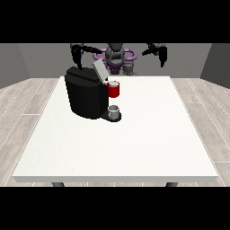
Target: Insert the coffee pod into the coffee machine and close the lid
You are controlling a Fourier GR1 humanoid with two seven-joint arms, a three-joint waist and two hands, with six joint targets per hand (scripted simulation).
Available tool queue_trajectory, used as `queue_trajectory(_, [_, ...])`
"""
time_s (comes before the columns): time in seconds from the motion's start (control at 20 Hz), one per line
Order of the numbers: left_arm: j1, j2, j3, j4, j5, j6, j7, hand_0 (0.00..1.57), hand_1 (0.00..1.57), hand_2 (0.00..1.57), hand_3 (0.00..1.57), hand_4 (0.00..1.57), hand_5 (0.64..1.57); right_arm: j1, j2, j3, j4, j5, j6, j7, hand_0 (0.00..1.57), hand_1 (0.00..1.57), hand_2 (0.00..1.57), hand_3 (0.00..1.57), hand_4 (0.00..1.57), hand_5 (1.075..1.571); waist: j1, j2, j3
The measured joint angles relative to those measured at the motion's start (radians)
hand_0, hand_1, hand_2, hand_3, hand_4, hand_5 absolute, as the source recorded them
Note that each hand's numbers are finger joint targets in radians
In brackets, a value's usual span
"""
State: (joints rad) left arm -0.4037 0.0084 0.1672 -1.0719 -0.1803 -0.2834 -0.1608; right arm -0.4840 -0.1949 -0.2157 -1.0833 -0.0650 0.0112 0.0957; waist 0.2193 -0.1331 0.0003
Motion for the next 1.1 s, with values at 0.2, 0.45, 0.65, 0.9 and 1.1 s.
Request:
queue_trajectory(0.2, [0.054, 0.014, -0.014, -0.085, 0.017, 0.000, -0.002, 0.00, 0.00, 0.00, 0.00, 0.37, 1.571, -0.049, 0.009, 0.018, 0.023, 0.008, -0.007, -0.001, 0.00, 0.00, 0.00, 0.00, 0.00, 1.571, -0.011, 0.046, 0.0000])
queue_trajectory(0.45, [0.092, 0.013, -0.029, -0.203, 0.047, 0.006, 0.056, 0.00, 0.00, 0.00, 0.00, 0.36, 1.571, -0.086, 0.014, 0.044, 0.055, 0.019, 0.008, -0.018, 0.00, 0.00, 0.00, 0.00, 0.00, 1.571, -0.019, 0.075, 0.0000])
queue_trajectory(0.65, [0.129, 0.037, -0.024, -0.266, 0.069, 0.002, 0.064, 0.00, 0.00, 0.00, 0.00, 0.38, 1.571, -0.120, 0.020, 0.061, 0.067, 0.028, 0.014, -0.034, 0.00, 0.00, 0.00, 0.00, 0.07, 1.571, -0.033, 0.105, -0.0010])
queue_trajectory(0.9, [0.146, 0.054, -0.017, -0.310, 0.081, 0.020, 0.074, 0.00, 0.00, 0.00, 0.00, 0.32, 1.571, -0.175, 0.020, 0.076, 0.081, 0.031, 0.027, -0.026, 0.00, 0.00, 0.00, 0.00, 0.20, 1.571, -0.054, 0.138, -0.0003])
queue_trajectory(1.1, [0.141, 0.068, -0.020, -0.335, 0.078, 0.032, 0.080, 0.00, 0.00, 0.00, 0.00, 0.35, 1.571, -0.219, 0.015, 0.083, 0.099, 0.051, 0.016, -0.048, 0.00, 0.00, 0.00, 0.00, 0.21, 1.571, -0.053, 0.170, -0.0004])
